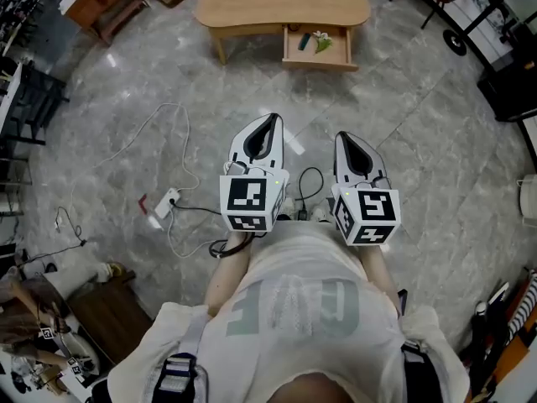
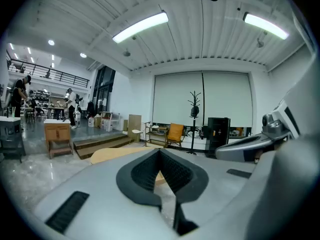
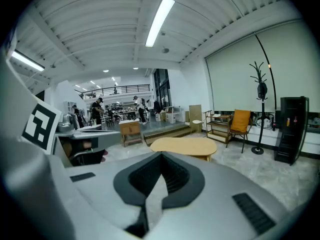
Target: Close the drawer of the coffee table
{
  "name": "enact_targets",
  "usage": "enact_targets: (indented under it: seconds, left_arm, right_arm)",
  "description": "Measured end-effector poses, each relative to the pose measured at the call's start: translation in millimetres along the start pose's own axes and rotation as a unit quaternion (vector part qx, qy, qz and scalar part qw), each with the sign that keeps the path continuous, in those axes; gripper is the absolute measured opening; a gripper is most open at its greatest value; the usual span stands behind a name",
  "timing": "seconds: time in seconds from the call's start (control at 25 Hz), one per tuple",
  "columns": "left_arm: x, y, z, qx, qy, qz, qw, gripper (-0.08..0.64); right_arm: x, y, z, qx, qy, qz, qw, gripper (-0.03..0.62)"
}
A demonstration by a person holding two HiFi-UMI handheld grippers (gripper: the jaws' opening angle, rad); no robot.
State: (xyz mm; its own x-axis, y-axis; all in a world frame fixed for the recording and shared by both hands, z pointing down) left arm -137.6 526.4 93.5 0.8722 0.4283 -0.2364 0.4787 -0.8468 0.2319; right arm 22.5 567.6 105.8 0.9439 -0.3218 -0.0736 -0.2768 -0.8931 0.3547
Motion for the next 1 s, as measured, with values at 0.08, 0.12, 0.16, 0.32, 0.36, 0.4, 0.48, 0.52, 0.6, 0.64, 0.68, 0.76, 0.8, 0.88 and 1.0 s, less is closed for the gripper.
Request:
enact_targets:
  seconds: [0.08, 0.12, 0.16, 0.32, 0.36, 0.4, 0.48, 0.52, 0.6, 0.64, 0.68, 0.76, 0.8, 0.88, 1.0]
  left_arm:
    - [-10.6, 0.8, 2.7, 0.003, -0.005, -0.002, 1.0000, 0.008]
    - [-16.2, 1.0, 4.4, 0.005, -0.008, -0.004, 0.9999, 0.008]
    - [-22.1, 0.9, 5.8, 0.008, -0.012, -0.005, 0.9999, 0.008]
    - [-44.2, 0.6, 8.9, 0.014, -0.027, -0.014, 0.9994, 0.008]
    - [-49.6, 2.1, 10.1, 0.016, -0.029, -0.016, 0.9993, 0.008]
    - [-54.8, 4.7, 11.5, 0.018, -0.030, -0.016, 0.9993, 0.008]
    - [-63.7, 11.1, 13.5, 0.019, -0.034, -0.016, 0.9991, 0.008]
    - [-67.0, 14.2, 14.3, 0.019, -0.037, -0.016, 0.9990, 0.008]
    - [-71.9, 20.6, 16.9, 0.022, -0.041, -0.017, 0.9988, 0.008]
    - [-73.1, 24.4, 18.9, 0.023, -0.041, -0.018, 0.9987, 0.008]
    - [-73.3, 28.4, 21.1, 0.024, -0.041, -0.020, 0.9987, 0.008]
    - [-71.8, 36.7, 25.7, 0.026, -0.040, -0.024, 0.9985, 0.008]
    - [-72.0, 41.2, 28.2, 0.028, -0.042, -0.027, 0.9983, 0.008]
    - [-76.6, 51.1, 32.6, 0.033, -0.049, -0.030, 0.9978, 0.008]
    - [-85.9, 70.6, 34.8, 0.037, -0.043, -0.028, 0.9980, 0.008]
  right_arm:
    - [-4.0, 3.8, 1.1, -0.001, 0.002, -0.002, 1.000, 0.005]
    - [-6.2, 5.6, 2.4, 0.003, 0.006, -0.002, 1.000, 0.005]
    - [-8.3, 7.1, 3.8, 0.008, 0.011, -0.002, 1.000, 0.005]
    - [-15.3, 13.0, 8.1, 0.017, 0.020, -0.014, 1.000, 0.005]
    - [-16.7, 16.2, 10.3, 0.019, 0.015, -0.017, 1.000, 0.005]
    - [-17.9, 19.9, 13.2, 0.020, 0.009, -0.019, 1.000, 0.005]
    - [-19.2, 26.1, 19.0, 0.022, -0.003, -0.023, 0.999, 0.005]
    - [-19.1, 28.3, 21.3, 0.023, -0.006, -0.025, 0.999, 0.005]
    - [-17.1, 32.3, 24.6, 0.024, -0.007, -0.029, 0.999, 0.005]
    - [-14.8, 34.4, 25.9, 0.025, -0.005, -0.031, 0.999, 0.005]
    - [-11.3, 36.4, 26.8, 0.027, -0.001, -0.032, 0.999, 0.005]
    - [-2.5, 41.9, 27.6, 0.034, 0.009, -0.030, 0.999, 0.005]
    - [1.9, 46.6, 27.9, 0.040, 0.015, -0.027, 0.999, 0.005]
    - [8.9, 60.8, 28.2, 0.046, 0.021, -0.024, 0.998, 0.005]
    - [23.0, 92.6, 24.9, 0.046, 0.022, -0.032, 0.998, 0.005]
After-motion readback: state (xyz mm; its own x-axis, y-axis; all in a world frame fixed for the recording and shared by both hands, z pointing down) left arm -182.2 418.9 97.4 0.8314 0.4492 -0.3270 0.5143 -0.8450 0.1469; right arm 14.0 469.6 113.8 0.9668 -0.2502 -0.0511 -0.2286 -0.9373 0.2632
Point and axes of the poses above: the fingertips, and each gripper's own axes: y forward along the fingers, x to its right, z out of its top, the point moved 6 cm from there along -y, backward along the fingers, and after that the axes turned 12 degrees about -y, right-handed, at the moved point
